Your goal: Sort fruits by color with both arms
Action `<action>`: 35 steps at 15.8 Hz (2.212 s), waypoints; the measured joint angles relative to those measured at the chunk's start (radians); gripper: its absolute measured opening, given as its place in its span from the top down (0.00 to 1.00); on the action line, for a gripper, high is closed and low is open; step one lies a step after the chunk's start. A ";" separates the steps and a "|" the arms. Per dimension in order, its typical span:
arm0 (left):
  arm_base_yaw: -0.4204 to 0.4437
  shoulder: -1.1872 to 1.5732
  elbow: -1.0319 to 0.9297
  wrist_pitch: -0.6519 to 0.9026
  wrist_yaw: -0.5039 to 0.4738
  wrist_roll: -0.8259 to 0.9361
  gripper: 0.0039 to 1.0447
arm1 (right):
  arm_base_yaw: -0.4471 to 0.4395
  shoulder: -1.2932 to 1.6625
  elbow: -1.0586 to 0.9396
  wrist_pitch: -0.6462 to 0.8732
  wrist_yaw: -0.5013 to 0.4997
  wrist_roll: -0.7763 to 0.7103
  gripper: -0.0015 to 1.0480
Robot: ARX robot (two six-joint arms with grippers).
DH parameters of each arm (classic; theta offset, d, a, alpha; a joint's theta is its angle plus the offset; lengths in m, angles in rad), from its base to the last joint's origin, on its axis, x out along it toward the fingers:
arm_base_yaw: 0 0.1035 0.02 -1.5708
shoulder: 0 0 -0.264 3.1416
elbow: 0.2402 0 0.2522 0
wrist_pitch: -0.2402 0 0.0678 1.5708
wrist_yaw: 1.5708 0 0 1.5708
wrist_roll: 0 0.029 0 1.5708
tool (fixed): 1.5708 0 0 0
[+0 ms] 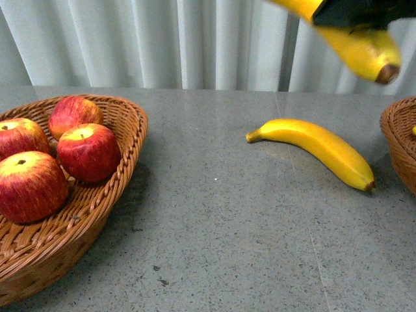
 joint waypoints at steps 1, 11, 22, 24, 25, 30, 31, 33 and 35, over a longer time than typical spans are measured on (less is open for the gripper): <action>0.000 0.000 0.000 0.000 0.000 0.000 0.06 | -0.053 -0.040 -0.021 0.020 -0.023 0.000 0.66; 0.000 0.000 0.000 0.000 0.000 0.000 0.06 | -0.547 -0.234 -0.413 0.190 -0.274 -0.256 0.66; 0.000 0.000 0.000 0.000 0.000 0.000 0.06 | -0.625 -0.223 -0.445 0.166 -0.353 -0.381 0.13; 0.000 0.000 0.000 0.000 0.000 0.000 0.06 | -0.630 -0.230 -0.445 0.153 -0.361 -0.380 0.05; 0.000 0.000 0.000 0.000 0.000 0.000 0.06 | -0.631 -0.238 -0.444 0.150 -0.367 -0.380 0.07; 0.000 0.000 0.000 0.000 0.000 0.000 0.06 | -0.621 -0.360 -0.417 0.117 -0.454 -0.269 0.06; 0.000 0.000 0.000 0.000 0.000 0.000 0.06 | -0.609 -0.410 -0.417 0.118 -0.476 -0.228 0.06; 0.000 0.000 0.000 0.000 0.000 0.000 0.06 | -0.553 -0.547 -0.423 0.113 -0.516 -0.111 0.06; 0.000 0.000 0.000 0.000 0.000 0.000 0.06 | -0.490 -0.703 -0.466 0.083 -0.533 -0.019 0.06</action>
